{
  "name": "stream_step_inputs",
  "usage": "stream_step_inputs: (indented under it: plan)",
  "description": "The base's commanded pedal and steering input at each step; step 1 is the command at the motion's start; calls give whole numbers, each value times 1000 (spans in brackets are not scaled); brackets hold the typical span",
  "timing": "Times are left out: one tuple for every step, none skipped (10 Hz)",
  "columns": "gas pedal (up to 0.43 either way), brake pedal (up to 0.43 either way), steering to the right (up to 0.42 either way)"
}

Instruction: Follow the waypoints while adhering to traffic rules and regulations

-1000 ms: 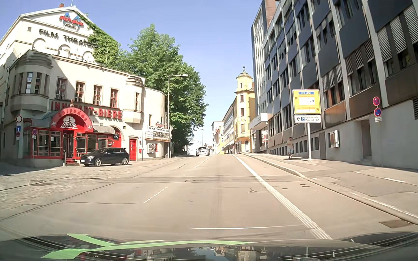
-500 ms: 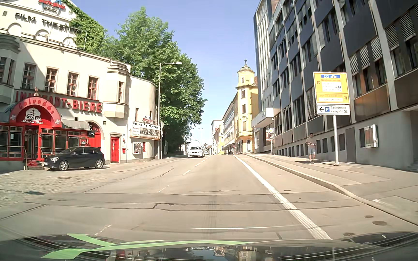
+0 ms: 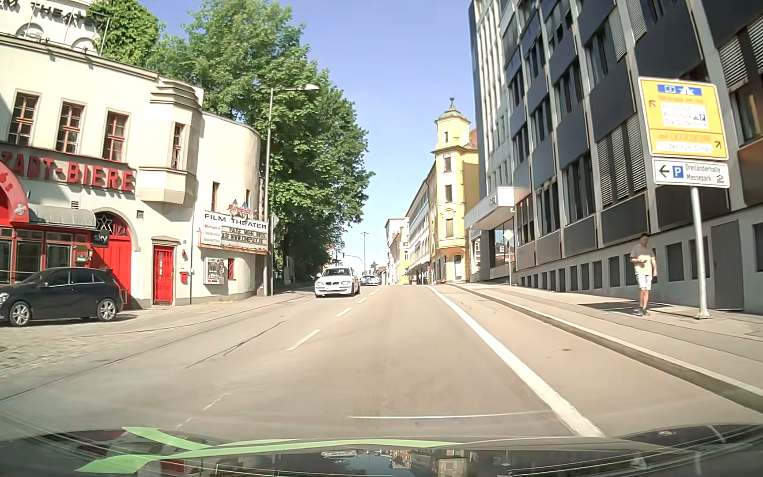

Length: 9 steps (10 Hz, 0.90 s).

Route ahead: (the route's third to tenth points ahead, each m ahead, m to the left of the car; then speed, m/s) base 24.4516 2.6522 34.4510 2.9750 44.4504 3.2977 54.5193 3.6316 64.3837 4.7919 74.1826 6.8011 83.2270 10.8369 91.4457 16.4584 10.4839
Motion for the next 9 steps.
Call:
stream_step_inputs:
  plan:
    - [169, 0, -5]
    - [169, 0, -6]
    - [169, 0, -7]
    - [169, 0, -8]
    - [157, 0, -9]
    - [157, 0, -9]
    - [157, 0, -9]
    - [157, 0, -8]
    - [157, 0, -8]
